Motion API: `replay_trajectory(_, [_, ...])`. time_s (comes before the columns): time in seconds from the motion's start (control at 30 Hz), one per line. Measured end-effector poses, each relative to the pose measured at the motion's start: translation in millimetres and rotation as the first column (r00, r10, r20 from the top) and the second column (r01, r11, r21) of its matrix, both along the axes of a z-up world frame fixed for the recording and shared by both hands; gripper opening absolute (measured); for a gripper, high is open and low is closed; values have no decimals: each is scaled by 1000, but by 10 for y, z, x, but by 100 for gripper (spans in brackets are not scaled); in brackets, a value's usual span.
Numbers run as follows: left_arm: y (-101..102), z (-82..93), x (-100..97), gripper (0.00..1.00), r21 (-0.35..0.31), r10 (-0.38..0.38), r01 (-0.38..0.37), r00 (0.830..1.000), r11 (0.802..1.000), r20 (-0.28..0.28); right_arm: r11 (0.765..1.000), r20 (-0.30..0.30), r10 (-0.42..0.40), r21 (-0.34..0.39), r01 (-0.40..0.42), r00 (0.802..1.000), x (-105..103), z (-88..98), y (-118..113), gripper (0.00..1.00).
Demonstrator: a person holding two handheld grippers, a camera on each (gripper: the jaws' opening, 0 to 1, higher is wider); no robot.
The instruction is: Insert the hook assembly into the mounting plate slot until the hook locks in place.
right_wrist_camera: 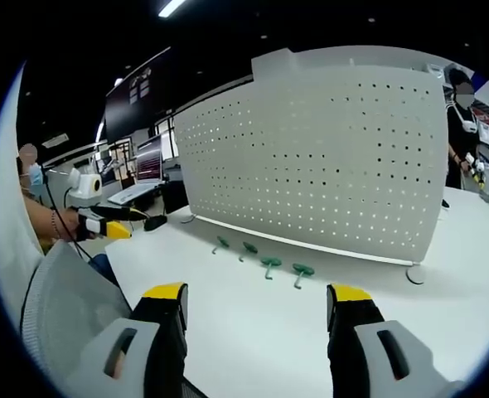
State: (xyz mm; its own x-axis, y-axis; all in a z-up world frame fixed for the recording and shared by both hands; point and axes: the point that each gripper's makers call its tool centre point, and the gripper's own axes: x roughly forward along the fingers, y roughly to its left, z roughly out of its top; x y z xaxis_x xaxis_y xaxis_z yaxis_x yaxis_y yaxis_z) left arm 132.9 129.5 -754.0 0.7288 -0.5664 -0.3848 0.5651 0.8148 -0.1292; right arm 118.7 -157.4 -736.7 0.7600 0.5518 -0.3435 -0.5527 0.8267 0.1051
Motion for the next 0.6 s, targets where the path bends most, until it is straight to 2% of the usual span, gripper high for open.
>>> replay_trajectory(0.27, [-17, -61, 78, 80, 33, -19, 20, 1000, 999, -21, 1000, 4, -2, 10, 2, 1000, 29, 36, 11, 66])
replay_trajectory(0.6, [-43, -59, 181, 80, 50, -62, 64, 998, 997, -32, 1000, 8, 8, 5, -8, 1000, 30, 47, 41, 66])
